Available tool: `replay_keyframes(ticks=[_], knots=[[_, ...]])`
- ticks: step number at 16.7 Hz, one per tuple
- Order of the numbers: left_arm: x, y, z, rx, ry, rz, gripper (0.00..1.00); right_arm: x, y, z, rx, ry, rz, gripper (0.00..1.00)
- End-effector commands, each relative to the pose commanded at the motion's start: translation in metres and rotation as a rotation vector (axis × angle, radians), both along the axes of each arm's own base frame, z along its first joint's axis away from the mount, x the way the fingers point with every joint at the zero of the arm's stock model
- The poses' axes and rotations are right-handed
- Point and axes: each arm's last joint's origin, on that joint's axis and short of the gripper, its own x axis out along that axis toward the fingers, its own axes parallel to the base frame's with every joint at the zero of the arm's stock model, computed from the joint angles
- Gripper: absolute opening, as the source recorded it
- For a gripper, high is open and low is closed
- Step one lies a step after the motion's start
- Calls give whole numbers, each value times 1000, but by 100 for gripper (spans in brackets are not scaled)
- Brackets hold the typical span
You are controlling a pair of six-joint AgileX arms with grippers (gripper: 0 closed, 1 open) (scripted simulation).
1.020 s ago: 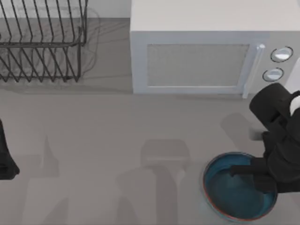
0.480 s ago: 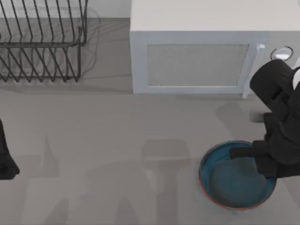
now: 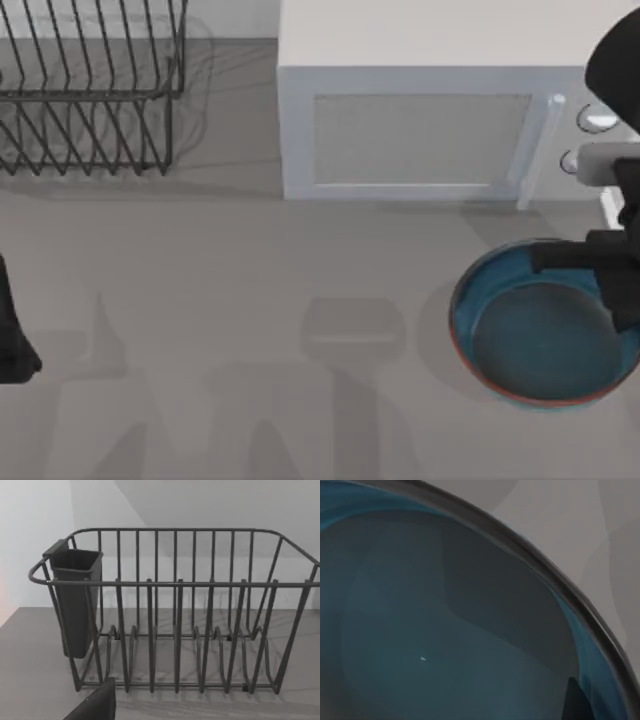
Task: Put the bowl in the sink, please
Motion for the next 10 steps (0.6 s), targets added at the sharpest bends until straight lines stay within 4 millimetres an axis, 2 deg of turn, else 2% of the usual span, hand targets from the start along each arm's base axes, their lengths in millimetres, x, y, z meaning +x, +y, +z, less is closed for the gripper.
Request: replay_keyframes(ticks=[2,6,10], knots=[[0,0,0,0,0,0,100,-2,-1,6,4,-7,0,0],[0,0,0,0,0,0,100,-1,0,4,2,-4,3,0],[0,0,0,0,0,0,100,11,-11,12,105,-102,-22,0]])
